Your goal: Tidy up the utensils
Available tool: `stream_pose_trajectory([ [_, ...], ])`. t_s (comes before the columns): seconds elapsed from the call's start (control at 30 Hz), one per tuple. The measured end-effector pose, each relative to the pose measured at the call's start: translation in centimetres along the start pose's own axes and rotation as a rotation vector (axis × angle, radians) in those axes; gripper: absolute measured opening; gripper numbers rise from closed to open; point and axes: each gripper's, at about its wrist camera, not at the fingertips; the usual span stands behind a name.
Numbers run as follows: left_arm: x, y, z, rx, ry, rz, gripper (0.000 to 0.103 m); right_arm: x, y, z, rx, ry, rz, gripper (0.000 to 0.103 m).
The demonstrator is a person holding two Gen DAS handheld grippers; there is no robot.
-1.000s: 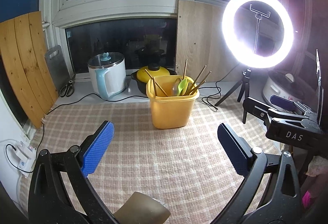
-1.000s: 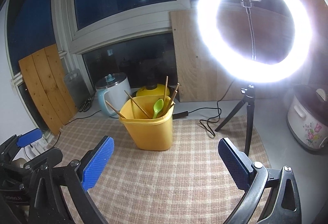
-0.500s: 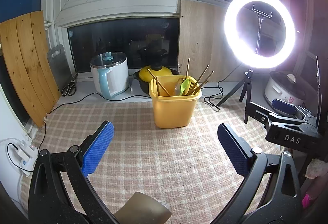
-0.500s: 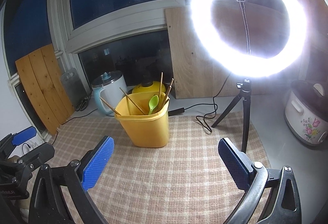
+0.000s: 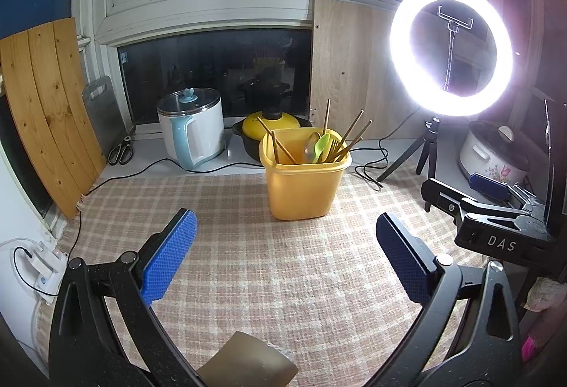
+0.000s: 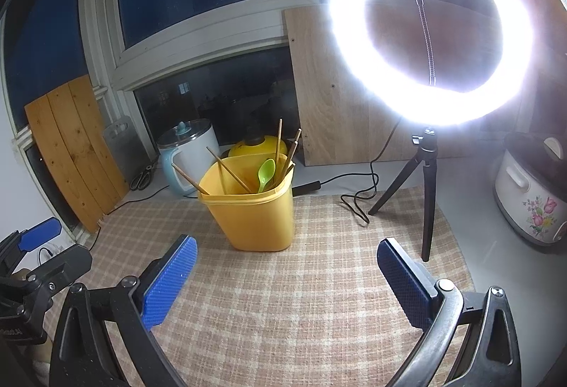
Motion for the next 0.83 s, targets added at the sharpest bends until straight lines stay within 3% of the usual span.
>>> stream_pose_trajectory([
  [0.83,0.6,-1.0,0.4,0.001,-0.007,-0.035,0.103,1.0,1.0,0.8,0.039,-0.045,0.023,0.103],
])
Point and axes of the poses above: each gripper's, at about its wrist camera, not at the fingertips, and x roughly the way its jaws point, y to its right, z to its underside, and after that the axes turned 8 degrees about x, right-handed
